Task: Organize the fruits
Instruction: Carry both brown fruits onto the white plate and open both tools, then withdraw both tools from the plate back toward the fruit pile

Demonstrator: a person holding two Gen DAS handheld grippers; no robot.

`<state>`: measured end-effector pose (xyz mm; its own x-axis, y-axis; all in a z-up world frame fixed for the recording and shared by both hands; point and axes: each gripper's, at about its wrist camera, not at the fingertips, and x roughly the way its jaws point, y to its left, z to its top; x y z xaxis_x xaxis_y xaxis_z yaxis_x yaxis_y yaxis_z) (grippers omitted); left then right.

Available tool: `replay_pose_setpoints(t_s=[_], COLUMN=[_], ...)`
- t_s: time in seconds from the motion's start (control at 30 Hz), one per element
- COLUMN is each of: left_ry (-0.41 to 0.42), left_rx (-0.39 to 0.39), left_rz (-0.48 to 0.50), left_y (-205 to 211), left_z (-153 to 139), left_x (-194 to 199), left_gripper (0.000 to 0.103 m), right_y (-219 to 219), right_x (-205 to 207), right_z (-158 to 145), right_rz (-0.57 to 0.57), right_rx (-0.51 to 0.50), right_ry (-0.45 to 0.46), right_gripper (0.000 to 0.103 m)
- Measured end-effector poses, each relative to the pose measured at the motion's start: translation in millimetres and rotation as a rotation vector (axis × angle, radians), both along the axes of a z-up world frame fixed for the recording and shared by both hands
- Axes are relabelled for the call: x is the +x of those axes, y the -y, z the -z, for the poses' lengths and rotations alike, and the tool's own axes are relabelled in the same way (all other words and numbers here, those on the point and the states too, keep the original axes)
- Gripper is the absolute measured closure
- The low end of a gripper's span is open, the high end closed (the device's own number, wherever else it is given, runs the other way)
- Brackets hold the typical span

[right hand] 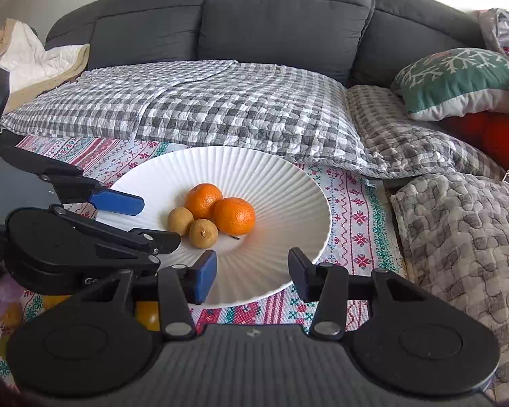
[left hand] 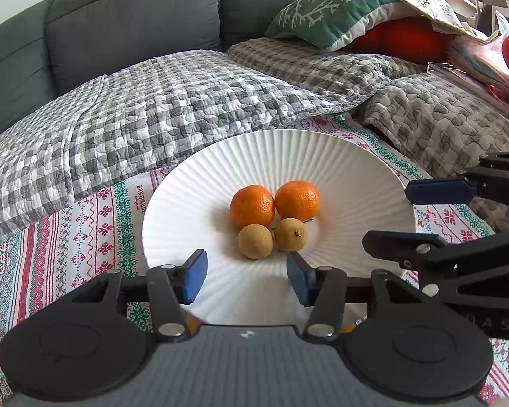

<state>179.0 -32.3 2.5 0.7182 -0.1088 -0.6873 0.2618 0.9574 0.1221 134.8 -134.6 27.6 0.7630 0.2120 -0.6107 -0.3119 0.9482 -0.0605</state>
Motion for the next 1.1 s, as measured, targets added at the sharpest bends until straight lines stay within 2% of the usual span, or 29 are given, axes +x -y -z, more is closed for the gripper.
replay_pose_setpoints(t_s=[0.07, 0.2, 0.33, 0.63, 0.8, 1.1], left_ry=[0.009, 0.018, 0.037, 0.032, 0.032, 0.022], left_rx=[-0.003, -0.014, -0.023, -0.058, -0.051, -0.043], left_rz=[-0.002, -0.004, -0.031, -0.087, -0.097, -0.083], left_y=[-2, -5, -9, -26, -32, -41], left_z=[-2, -7, -12, -22, -25, -24], left_x=[-5, -18, -31, -63, -83, -110], left_gripper=[0.050, 0.040, 0.024, 0.014, 0.009, 0.008], right_y=[3, 6, 7, 9, 9, 8], right_x=[-4, -11, -20, -45, -58, -81], right_z=[-2, -6, -11, -15, -15, -14], right_rz=[0.006, 0.011, 0.013, -0.007, -0.020, -0.073], right_rx=[0.010, 0.022, 0.047, 0.060, 0.057, 0.040], right_ry=[0.000, 0.006, 0.007, 0.017, 0.021, 0.038], right_gripper=[0.044, 0.037, 0.032, 0.017, 0.011, 0.003])
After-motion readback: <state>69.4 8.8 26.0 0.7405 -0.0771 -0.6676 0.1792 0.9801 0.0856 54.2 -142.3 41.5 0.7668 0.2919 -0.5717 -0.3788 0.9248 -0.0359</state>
